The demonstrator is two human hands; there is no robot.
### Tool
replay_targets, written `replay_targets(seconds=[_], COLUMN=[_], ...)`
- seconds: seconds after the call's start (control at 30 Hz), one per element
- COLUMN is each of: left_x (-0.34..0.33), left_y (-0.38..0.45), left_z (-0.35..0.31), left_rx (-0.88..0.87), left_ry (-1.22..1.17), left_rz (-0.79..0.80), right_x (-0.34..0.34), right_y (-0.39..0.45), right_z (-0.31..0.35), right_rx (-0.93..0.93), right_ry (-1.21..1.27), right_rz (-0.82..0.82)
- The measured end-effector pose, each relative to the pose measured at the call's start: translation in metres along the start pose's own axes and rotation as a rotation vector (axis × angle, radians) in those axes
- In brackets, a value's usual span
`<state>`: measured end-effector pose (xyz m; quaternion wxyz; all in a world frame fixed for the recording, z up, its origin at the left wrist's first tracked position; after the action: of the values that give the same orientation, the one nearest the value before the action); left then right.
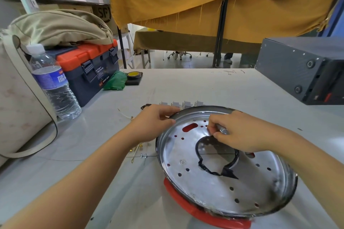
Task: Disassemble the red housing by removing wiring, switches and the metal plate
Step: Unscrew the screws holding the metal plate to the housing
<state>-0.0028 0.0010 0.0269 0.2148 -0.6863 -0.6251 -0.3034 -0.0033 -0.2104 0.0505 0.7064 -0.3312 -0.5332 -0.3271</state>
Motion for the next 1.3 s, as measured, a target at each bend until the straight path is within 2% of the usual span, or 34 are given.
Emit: replay_targets(seconds=[0.13, 0.23, 0.4, 0.53, 0.67, 0.8, 0.97, 1.14, 1.3], left_x=[0.004, 0.006, 0.003, 0.005, 0.007, 0.009, -0.003, -0.008, -0.013], left_y=[0.002, 0.0, -0.004, -0.008, -0.01, -0.005, 0.001, -0.004, -0.007], left_z=[-0.001, -0.005, -0.006, -0.002, 0.003, 0.01, 0.005, 0.008, 0.015], left_rx=[0.015, 0.014, 0.018, 0.085, 0.121, 0.08, -0.075, -0.104, -0.089], left_ry=[0.076, 0.102, 0.08, -0.132, -0.223, -0.19, -0.207, -0.203, -0.291], left_rz=[-0.154, -0.186, 0.002, 0.215, 0.299, 0.222, 0.081, -0.012, -0.049], right_x=[0.0, 0.001, 0.002, 0.002, 0.005, 0.007, 0.011, 0.01, 0.005], right_y=[0.002, 0.004, 0.007, 0.008, 0.013, 0.021, 0.031, 0.041, 0.056], right_z=[0.003, 0.006, 0.008, 0.009, 0.011, 0.011, 0.022, 0.028, 0.034], right_rx=[0.001, 0.031, 0.055, 0.098, 0.104, 0.076, 0.092, 0.055, -0.002], right_ry=[0.038, -0.015, -0.013, 0.04, 0.125, 0.23, 0.543, 0.828, 0.851], right_rz=[0.082, 0.111, 0.129, 0.157, 0.107, 0.013, -0.078, -0.119, -0.096])
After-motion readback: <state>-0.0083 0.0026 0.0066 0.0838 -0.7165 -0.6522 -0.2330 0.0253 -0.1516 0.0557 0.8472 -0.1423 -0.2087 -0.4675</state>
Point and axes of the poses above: each hand's wrist, its own y-axis towards the middle knuckle, its own x-axis out of the back of the hand, z = x × y, the point moved 3 cm from there along y, towards the middle knuckle
